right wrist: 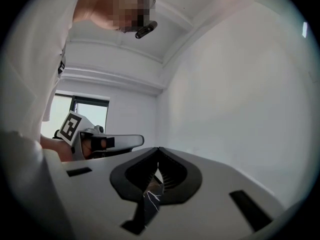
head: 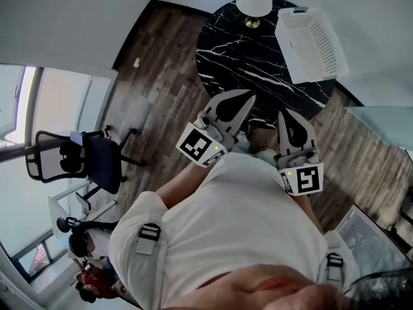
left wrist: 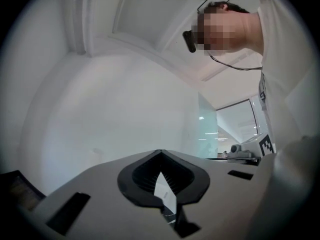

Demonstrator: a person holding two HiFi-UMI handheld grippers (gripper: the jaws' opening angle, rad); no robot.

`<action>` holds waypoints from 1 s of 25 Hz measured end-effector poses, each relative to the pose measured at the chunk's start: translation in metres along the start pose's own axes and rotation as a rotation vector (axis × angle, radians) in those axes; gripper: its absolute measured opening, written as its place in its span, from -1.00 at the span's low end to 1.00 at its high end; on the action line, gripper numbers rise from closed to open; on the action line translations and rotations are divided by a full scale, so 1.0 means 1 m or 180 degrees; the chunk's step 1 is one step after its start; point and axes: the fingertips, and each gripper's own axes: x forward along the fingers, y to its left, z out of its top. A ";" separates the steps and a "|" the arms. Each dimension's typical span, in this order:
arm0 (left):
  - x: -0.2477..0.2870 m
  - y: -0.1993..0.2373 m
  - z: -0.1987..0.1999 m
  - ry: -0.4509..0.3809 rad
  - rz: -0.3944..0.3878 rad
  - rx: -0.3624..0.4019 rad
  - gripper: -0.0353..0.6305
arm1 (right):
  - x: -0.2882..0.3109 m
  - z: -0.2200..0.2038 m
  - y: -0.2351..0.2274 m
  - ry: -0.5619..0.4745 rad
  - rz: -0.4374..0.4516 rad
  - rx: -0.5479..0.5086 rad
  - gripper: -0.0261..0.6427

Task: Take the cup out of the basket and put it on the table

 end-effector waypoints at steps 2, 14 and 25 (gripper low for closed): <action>0.001 0.010 -0.002 -0.0005 0.0021 -0.0025 -0.88 | 0.012 0.001 -0.002 0.0010 0.0027 -0.0025 -0.90; 0.011 0.020 -0.009 -0.0001 0.0246 0.0031 -0.88 | 0.028 0.007 -0.021 -0.0071 0.0240 -0.0089 -0.90; 0.095 -0.034 -0.024 0.0083 0.0017 0.0051 -0.88 | -0.013 0.017 -0.108 -0.0211 -0.0005 0.0032 -0.90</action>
